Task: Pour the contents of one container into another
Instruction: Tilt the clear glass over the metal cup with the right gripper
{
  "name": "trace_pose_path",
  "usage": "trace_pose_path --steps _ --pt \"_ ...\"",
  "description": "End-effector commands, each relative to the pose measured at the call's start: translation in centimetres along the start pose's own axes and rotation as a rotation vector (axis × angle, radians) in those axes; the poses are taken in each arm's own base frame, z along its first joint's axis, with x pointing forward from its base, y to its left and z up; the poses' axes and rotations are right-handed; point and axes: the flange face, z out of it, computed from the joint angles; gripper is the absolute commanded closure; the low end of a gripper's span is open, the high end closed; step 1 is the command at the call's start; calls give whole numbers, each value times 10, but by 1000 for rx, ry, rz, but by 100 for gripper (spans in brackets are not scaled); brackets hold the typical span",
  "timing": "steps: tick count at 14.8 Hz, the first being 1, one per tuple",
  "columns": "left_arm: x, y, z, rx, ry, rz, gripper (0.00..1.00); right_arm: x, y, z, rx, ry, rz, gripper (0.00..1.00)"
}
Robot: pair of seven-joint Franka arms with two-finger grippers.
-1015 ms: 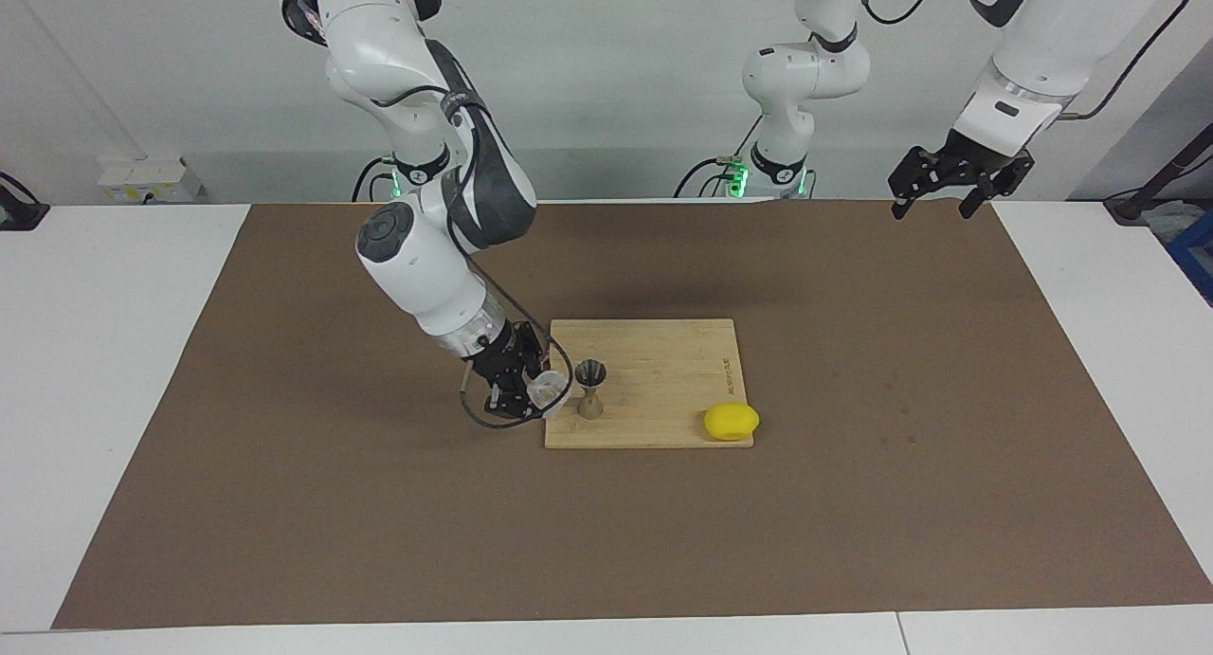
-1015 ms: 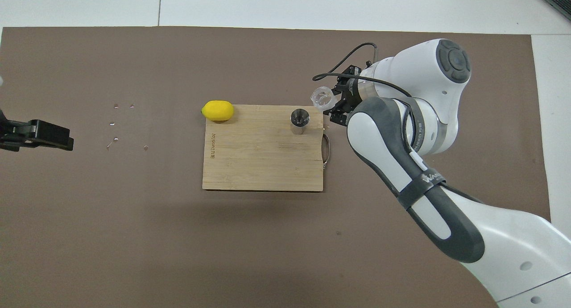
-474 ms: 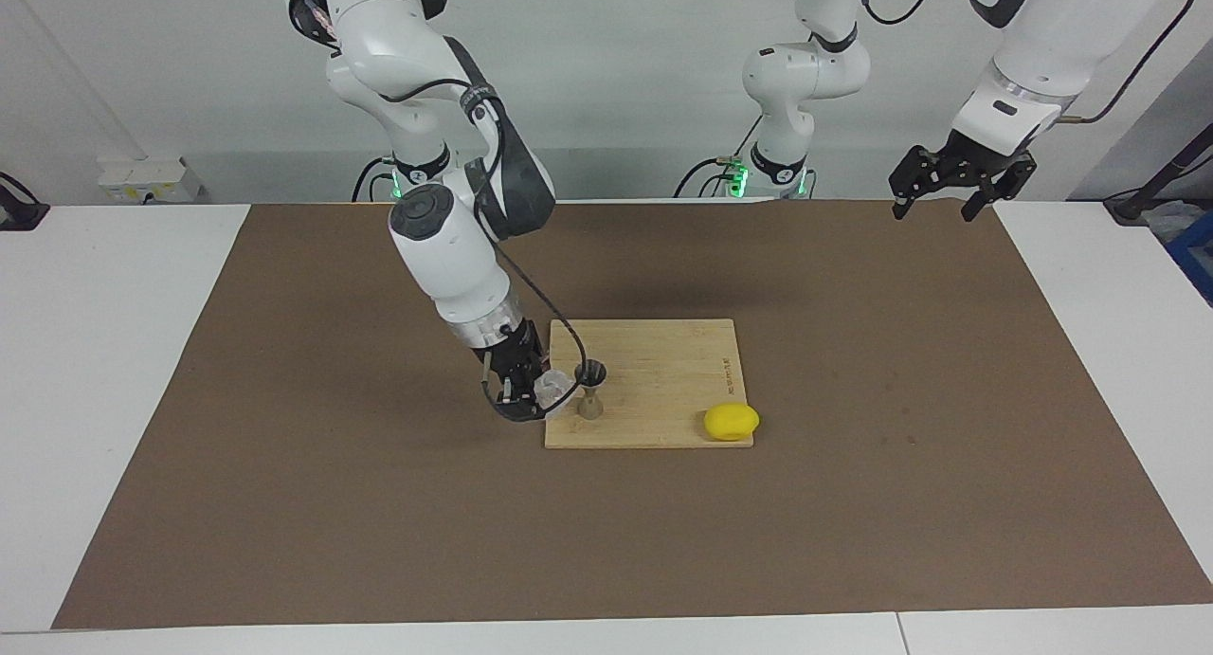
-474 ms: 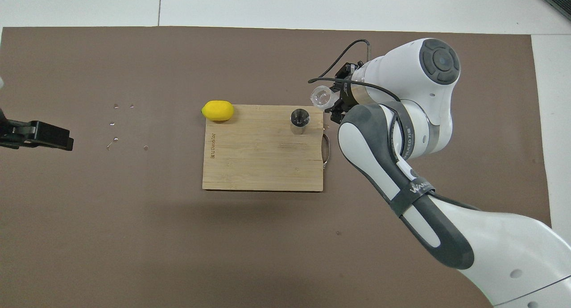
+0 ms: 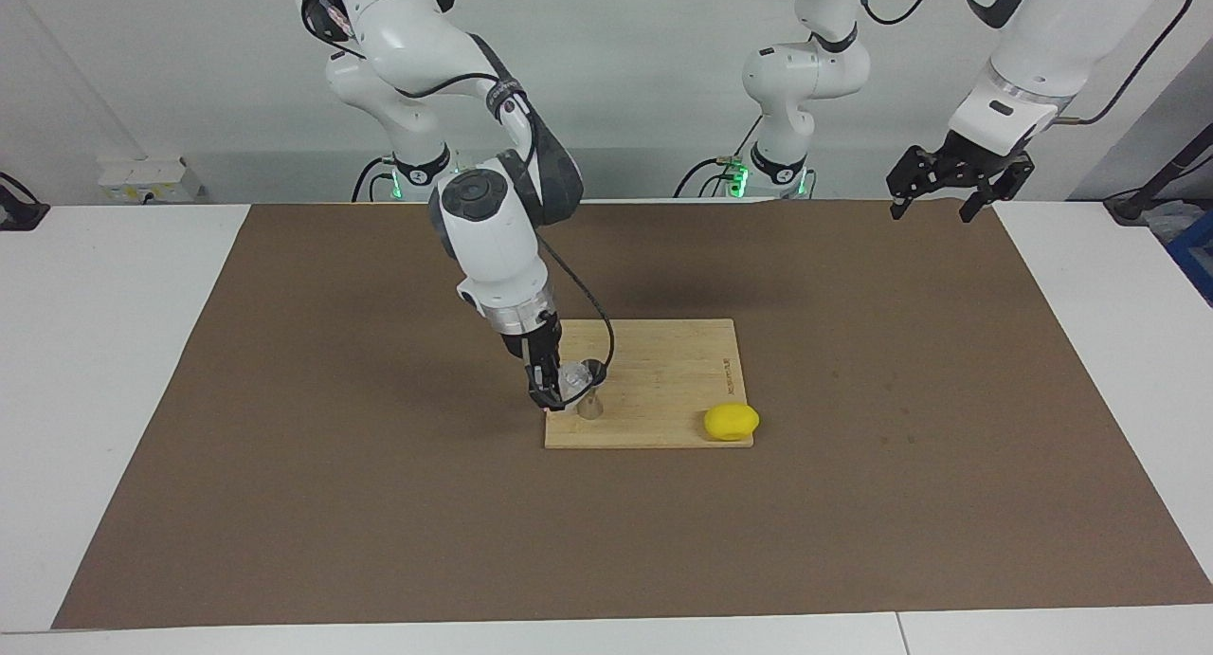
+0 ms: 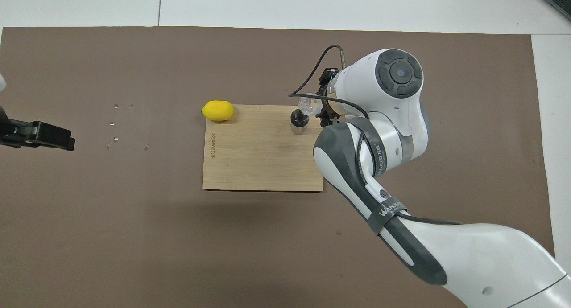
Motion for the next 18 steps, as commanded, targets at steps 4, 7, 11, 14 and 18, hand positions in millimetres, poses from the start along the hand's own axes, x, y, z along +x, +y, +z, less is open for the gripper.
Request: trace_pose_path --steps 4,7,11,14,18 --pt "-5 -3 3 16 -3 8 0 -6 0 -2 0 69 -41 100" --pt "-5 -3 3 16 -3 8 0 -7 2 -4 -5 92 -63 100" --pt "-5 -3 3 16 -3 8 0 -12 0 -13 -10 138 -103 100" --pt "-5 -3 3 16 -3 8 0 -16 3 -12 -14 169 -137 100" --pt "-5 -3 2 16 -2 8 0 -22 8 -11 -27 200 -184 100"
